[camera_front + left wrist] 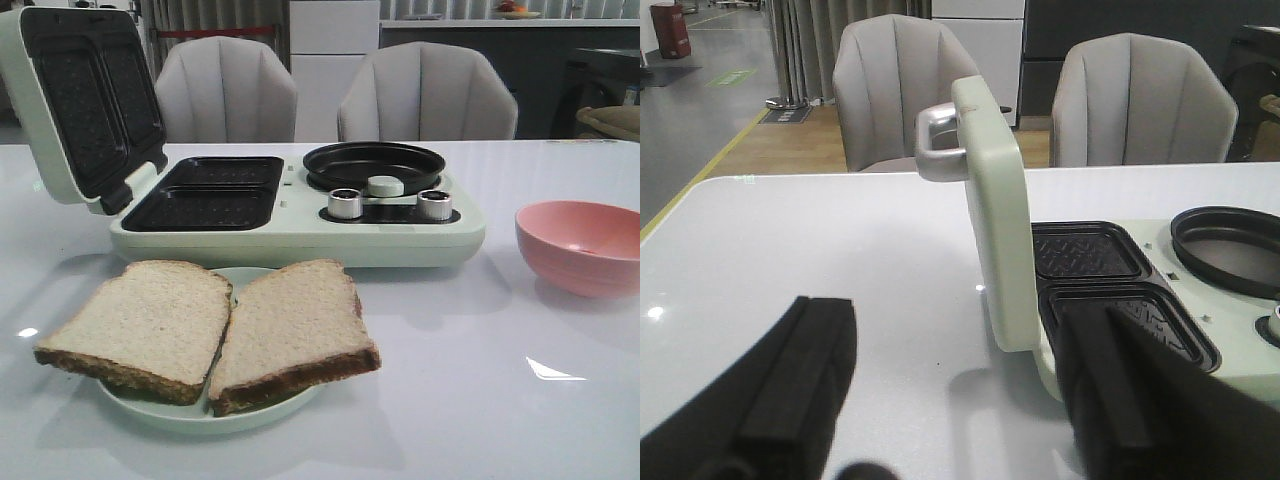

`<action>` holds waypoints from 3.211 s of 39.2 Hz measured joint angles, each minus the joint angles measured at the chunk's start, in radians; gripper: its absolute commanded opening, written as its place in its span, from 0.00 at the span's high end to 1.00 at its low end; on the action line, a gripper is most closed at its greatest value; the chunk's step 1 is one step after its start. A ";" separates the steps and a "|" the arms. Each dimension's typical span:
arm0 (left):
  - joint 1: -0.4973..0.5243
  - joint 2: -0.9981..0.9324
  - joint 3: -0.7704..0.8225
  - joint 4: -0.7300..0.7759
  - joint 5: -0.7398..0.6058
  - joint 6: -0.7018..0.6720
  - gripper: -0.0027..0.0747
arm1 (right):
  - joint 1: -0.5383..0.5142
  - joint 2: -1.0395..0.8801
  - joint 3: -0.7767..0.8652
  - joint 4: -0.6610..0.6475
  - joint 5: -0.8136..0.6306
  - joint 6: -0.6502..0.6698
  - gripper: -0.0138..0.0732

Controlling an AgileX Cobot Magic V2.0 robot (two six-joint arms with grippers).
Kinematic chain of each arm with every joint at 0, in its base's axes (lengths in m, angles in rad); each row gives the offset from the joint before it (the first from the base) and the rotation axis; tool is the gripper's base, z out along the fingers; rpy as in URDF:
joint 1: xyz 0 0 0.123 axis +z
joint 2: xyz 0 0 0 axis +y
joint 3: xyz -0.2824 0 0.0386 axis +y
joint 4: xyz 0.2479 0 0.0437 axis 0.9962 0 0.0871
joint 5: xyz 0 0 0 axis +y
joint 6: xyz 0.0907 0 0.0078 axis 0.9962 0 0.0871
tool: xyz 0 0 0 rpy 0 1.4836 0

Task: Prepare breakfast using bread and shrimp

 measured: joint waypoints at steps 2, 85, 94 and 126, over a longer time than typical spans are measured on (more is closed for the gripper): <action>0.000 0.000 0.000 0.000 -0.004 0.000 0.33 | 0.000 0.000 0.000 0.000 0.000 0.000 0.66; -0.675 0.847 -0.146 1.004 0.348 -0.184 0.33 | 0.000 0.000 0.000 0.000 0.000 0.000 0.66; -0.713 0.946 -0.183 1.058 0.353 -0.203 0.33 | 0.000 0.000 0.000 0.000 0.000 0.000 0.66; -0.717 1.127 -0.196 1.190 0.334 -0.206 0.33 | 0.000 0.000 0.000 0.000 0.000 0.000 0.66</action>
